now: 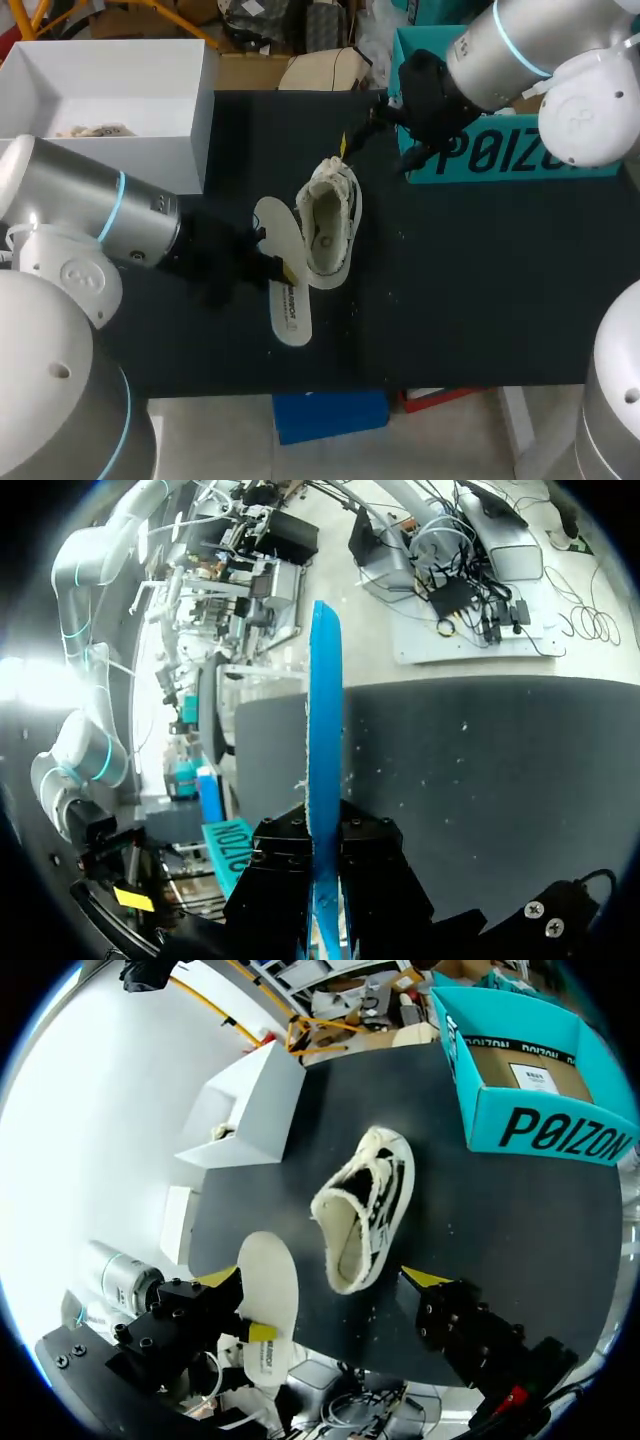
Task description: Take the shoe out of the shoebox, open the shoe tongue, remove and reinsert the insole, then place the shoe into the shoebox
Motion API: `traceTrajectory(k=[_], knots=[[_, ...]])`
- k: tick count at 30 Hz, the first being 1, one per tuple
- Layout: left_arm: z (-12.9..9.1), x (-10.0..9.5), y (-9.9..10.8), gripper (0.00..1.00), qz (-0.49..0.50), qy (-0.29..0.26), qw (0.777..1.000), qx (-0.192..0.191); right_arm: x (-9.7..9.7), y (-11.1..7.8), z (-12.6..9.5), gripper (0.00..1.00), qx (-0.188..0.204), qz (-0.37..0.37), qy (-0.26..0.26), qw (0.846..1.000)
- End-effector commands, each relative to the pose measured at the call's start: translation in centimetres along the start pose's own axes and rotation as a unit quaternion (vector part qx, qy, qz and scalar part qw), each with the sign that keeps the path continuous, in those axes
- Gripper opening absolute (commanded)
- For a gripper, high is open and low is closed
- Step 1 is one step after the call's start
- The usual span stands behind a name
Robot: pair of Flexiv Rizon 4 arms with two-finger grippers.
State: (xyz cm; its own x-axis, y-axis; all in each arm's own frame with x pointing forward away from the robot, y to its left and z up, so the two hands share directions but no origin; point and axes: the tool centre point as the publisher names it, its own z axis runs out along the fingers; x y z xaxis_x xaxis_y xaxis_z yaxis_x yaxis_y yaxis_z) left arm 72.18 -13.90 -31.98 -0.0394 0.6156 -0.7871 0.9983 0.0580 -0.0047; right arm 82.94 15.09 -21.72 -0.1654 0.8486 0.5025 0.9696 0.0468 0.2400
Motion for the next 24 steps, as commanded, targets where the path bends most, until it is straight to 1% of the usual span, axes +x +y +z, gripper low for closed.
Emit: traceTrajectory(k=[1,2,3,4,5,6,7,8,10,11,24], knots=[[-0.4,0.7,0.6,0.0,-0.03,-0.056,0.994,0.086,-1.9,-2.8,-1.6,1.0,-0.056,0.011,-0.054,0.997],[-0.4,0.9,0.7,0.0,-0.034,-0.062,0.993,0.092,-2.5,-3.4,-1.9,1.0,-0.068,0.009,-0.071,0.995],[-0.3,1.1,0.7,0.0,-0.038,-0.072,0.991,0.11,-3.0,-4.0,-2.2,1.0,-0.078,0.009,-0.09,0.993],[-0.2,1.2,0.6,0.0,-0.04,-0.08,0.989,0.121,-3.6,-4.6,-2.4,1.0,-0.088,0.009,-0.107,0.99],[-0.1,1.3,0.6,0.0,-0.041,-0.083,0.988,0.123,-4.0,-5.1,-2.7,1.0,-0.101,0.012,-0.11,0.989],[0.0,1.4,0.6,0.0,-0.043,-0.09,0.986,0.135,-4.3,-5.4,-3.0,1.0,-0.116,0.01,-0.115,0.987],[0.0,1.4,0.6,0.0,-0.044,-0.093,0.985,0.139,-4.4,-5.8,-3.3,1.0,-0.139,-0.003,-0.127,0.982],[0.1,1.5,0.6,0.0,-0.046,-0.096,0.984,0.141,-4.4,-6.3,-3.7,1.0,-0.172,-0.029,-0.12,0.977],[0.2,1.5,0.6,0.0,-0.05,-0.098,0.982,0.154,-4.5,-7.0,-4.1,1.0,-0.197,-0.054,-0.13,0.97],[0.3,1.5,0.6,0.0,-0.054,-0.095,0.981,0.158,-4.5,-7.0,-4.1,1.0,-0.197,-0.054,-0.13,0.97],[0.3,1.5,0.6,0.0,-0.054,-0.095,0.981,0.158,-4.5,-7.0,-4.1,1.0,-0.197,-0.054,-0.13,0.97]])
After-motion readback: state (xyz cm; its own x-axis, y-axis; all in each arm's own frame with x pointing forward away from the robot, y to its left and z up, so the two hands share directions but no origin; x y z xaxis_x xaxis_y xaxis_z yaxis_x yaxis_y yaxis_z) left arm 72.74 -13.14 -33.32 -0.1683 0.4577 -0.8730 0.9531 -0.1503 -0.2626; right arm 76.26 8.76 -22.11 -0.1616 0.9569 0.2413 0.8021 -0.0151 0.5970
